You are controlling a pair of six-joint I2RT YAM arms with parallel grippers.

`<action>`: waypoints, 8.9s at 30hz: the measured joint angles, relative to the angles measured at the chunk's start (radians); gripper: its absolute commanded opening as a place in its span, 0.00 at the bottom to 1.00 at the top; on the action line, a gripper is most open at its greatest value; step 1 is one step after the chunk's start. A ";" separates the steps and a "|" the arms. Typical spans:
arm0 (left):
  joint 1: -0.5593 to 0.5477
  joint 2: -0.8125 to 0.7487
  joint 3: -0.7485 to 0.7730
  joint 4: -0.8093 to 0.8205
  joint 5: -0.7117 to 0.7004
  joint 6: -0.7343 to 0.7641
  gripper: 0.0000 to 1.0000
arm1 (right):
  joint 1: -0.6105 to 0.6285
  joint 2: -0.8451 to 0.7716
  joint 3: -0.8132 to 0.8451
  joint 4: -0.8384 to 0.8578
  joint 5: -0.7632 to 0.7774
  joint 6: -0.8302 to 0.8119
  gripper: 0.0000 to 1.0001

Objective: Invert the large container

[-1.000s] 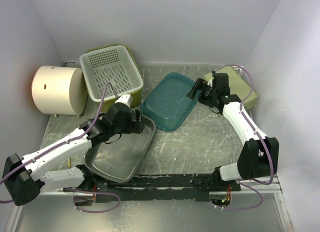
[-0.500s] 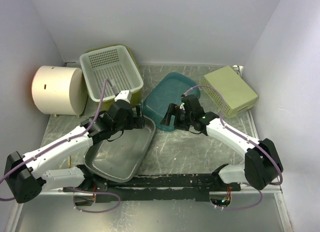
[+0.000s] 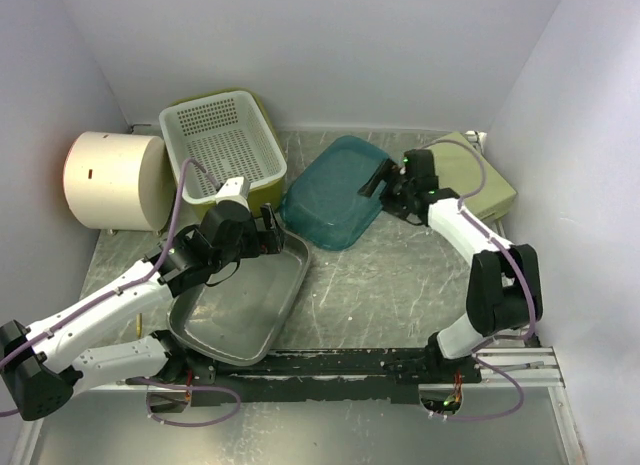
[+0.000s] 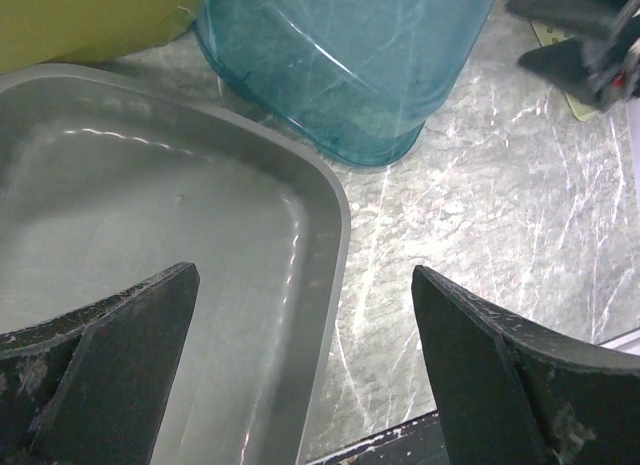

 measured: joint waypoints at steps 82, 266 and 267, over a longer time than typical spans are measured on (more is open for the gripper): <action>0.000 -0.172 -0.048 -0.142 -0.176 -0.043 1.00 | 0.232 0.208 0.079 0.008 0.093 0.030 0.68; 0.142 0.170 -0.304 0.954 0.991 -0.552 0.07 | -0.127 -0.593 0.193 -0.416 0.098 -0.082 0.79; 0.122 0.192 -0.291 0.962 0.987 -0.554 0.07 | -0.127 -0.594 0.193 -0.415 0.097 -0.082 0.79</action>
